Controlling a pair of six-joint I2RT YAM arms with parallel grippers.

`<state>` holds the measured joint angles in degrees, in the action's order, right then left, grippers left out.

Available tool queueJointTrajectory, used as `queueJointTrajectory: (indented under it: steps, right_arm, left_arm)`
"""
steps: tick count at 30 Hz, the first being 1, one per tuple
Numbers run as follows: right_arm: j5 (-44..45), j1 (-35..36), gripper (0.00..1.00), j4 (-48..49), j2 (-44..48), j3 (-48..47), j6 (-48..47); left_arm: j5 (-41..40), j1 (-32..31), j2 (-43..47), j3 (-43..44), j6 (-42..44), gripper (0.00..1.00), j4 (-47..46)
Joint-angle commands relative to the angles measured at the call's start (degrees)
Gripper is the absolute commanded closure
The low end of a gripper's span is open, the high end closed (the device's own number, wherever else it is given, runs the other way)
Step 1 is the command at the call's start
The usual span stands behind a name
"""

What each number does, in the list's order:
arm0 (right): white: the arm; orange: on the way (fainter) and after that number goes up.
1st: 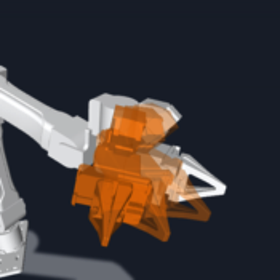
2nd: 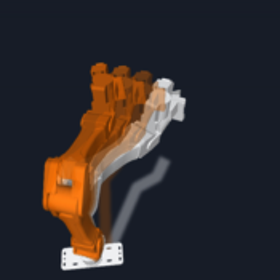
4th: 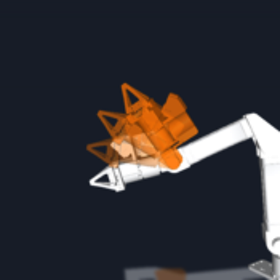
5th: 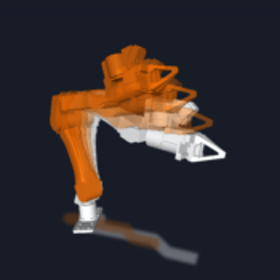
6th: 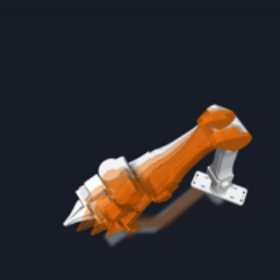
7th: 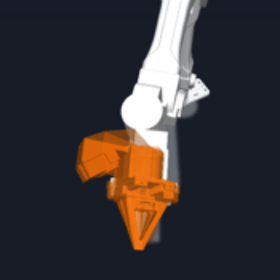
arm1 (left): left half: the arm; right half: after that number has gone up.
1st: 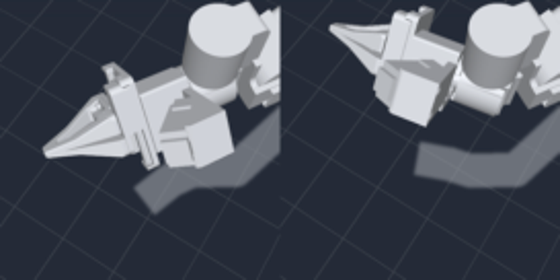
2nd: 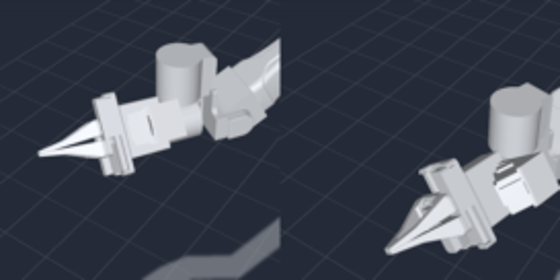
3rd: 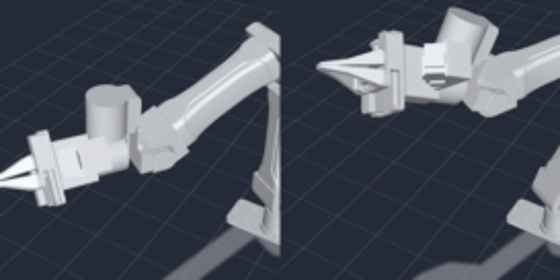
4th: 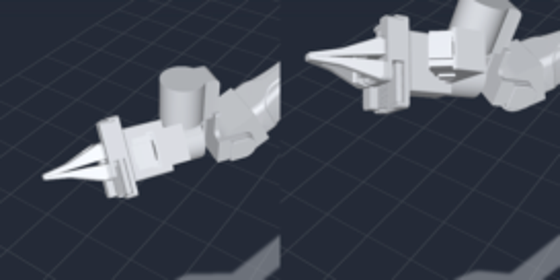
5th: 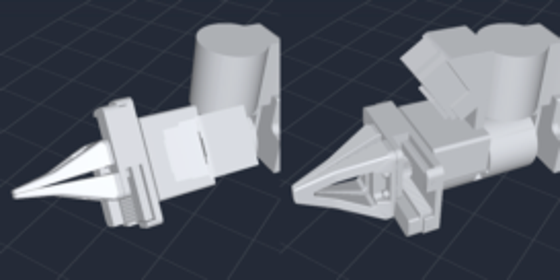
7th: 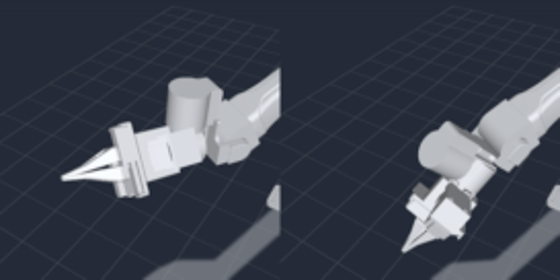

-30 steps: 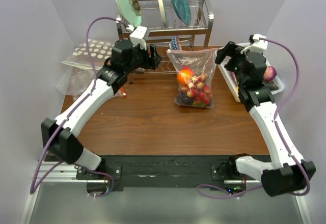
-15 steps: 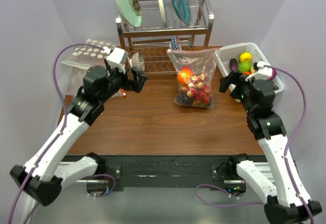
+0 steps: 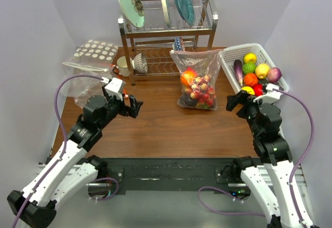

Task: Place the food in the zip-top bag and seal the zipper
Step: Reset both arms

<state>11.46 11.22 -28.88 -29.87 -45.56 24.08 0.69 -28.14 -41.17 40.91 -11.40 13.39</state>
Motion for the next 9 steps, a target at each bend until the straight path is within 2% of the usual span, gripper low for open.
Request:
queueJointTrajectory:
  steps: [1, 9]
  right_arm:
    - [1.5, 0.0, 0.01, -0.5, 1.1, 0.6, 0.6]
    - [1.6, 0.1, 0.01, -0.3, 0.5, 1.4, 0.3]
  left_arm:
    - [1.9, 0.2, 1.7, -0.1, -0.4, 0.02, -4.8]
    - [2.3, 0.3, 2.3, -0.4, -0.4, 0.03, -4.8]
